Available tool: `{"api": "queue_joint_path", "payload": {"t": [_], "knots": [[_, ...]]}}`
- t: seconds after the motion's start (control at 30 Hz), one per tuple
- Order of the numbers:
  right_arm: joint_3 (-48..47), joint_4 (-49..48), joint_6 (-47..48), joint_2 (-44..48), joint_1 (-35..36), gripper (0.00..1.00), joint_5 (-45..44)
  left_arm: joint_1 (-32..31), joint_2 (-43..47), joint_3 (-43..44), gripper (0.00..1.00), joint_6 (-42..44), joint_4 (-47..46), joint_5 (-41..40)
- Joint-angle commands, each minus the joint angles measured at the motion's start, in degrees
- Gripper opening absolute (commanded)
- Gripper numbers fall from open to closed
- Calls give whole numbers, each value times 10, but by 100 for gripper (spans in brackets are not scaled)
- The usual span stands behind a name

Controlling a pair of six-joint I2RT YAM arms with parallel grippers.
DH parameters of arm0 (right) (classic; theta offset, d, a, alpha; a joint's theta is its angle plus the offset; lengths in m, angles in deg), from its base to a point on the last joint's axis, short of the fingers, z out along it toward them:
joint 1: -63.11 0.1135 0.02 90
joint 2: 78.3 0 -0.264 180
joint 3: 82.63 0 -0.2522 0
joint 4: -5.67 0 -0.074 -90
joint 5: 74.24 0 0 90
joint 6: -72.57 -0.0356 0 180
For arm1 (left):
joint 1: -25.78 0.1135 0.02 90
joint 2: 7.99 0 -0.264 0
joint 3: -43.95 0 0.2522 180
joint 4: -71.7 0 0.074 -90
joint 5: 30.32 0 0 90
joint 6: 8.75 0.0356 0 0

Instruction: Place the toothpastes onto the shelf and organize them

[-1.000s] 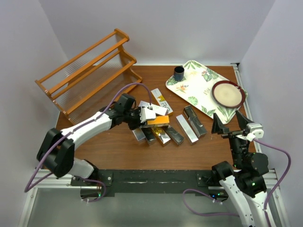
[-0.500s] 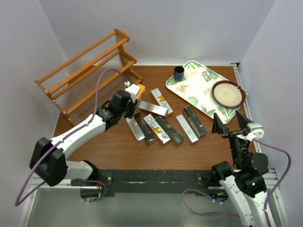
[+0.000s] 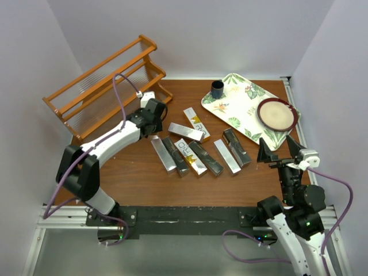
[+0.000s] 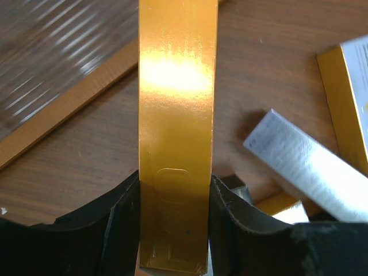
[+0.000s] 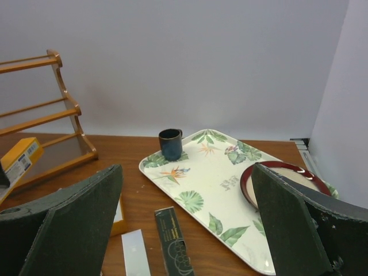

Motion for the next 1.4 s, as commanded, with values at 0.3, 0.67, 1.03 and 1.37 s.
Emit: {"api": "queue_joint_path", "payload": {"t": [0.3, 0.67, 1.03, 1.37], "knots": [[-17, 10, -6, 17, 21, 99, -29, 58, -211, 241, 25, -211, 74, -84], [-18, 14, -5, 17, 34, 99, -32, 75, -341, 422, 32, -227, 111, -136], [-14, 11, 0, 17, 37, 99, -37, 85, -395, 479, 39, -222, 94, -136], [-12, 11, 1, 17, 40, 99, -35, 84, -391, 451, 51, -215, 69, -116]]}}
